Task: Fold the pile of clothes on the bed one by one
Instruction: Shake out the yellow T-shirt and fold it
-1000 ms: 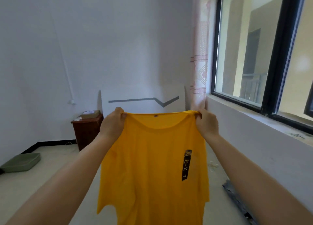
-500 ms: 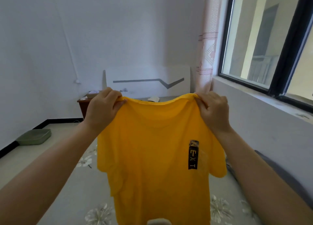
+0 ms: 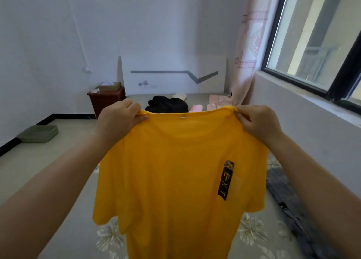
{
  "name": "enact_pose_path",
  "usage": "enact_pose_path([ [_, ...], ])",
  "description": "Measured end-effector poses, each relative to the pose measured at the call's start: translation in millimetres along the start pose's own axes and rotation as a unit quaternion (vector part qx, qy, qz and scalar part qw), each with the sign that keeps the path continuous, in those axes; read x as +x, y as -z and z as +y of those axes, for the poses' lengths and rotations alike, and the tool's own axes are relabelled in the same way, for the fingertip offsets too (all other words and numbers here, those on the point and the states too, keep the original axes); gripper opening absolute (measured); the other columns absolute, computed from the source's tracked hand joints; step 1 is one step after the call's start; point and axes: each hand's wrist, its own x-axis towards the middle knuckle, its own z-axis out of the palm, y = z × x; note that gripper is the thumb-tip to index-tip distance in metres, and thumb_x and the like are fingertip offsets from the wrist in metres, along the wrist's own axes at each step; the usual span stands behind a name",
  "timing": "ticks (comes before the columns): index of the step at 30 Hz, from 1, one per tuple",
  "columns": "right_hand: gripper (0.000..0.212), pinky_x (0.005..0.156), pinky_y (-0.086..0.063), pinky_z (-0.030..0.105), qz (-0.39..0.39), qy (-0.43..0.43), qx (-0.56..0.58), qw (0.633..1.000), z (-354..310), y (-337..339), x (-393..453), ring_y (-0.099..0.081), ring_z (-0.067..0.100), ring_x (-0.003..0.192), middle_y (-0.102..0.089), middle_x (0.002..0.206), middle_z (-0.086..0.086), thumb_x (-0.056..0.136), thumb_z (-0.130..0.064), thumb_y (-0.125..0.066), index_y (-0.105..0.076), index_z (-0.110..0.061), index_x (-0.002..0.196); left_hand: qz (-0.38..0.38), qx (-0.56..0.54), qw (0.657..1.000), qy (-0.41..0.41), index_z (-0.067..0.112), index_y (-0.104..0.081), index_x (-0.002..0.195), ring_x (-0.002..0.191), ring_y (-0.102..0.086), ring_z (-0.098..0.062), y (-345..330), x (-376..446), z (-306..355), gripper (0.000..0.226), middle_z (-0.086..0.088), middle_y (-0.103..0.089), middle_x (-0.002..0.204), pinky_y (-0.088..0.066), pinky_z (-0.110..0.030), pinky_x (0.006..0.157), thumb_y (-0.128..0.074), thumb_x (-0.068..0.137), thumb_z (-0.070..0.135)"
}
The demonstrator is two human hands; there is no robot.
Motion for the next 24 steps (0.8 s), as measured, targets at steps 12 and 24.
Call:
enact_pose_path([
  [12,0.034,0.068,-0.043,0.035,-0.485,-0.166,0.066,0.856,129.6,-171.7,-90.4,-0.056,0.022,0.070,-0.060,0.074,0.012,0.079,-0.042,-0.064,-0.060,-0.007,0.079,-0.362,-0.131,0.918,0.097,-0.002,-0.057,0.103,0.071,-0.041,-0.021,-245.9,-53.4,27.0,0.019,-0.018,-0.056,0.097,-0.016,-0.016,0.049,-0.044,0.093,0.008],
  [24,0.029,0.067,-0.035,0.033,-0.466,-0.259,0.050,0.845,262.0,-380.9,-133.8,-0.057,0.032,0.091,-0.065,0.093,0.019,0.086,-0.027,-0.060,-0.066,-0.001,0.096,-0.443,-0.137,0.869,0.171,0.006,-0.053,0.113,0.086,-0.050,-0.027,-480.0,-80.1,45.0,0.023,-0.014,-0.051,0.103,-0.033,-0.030,0.061,-0.042,0.094,0.012],
])
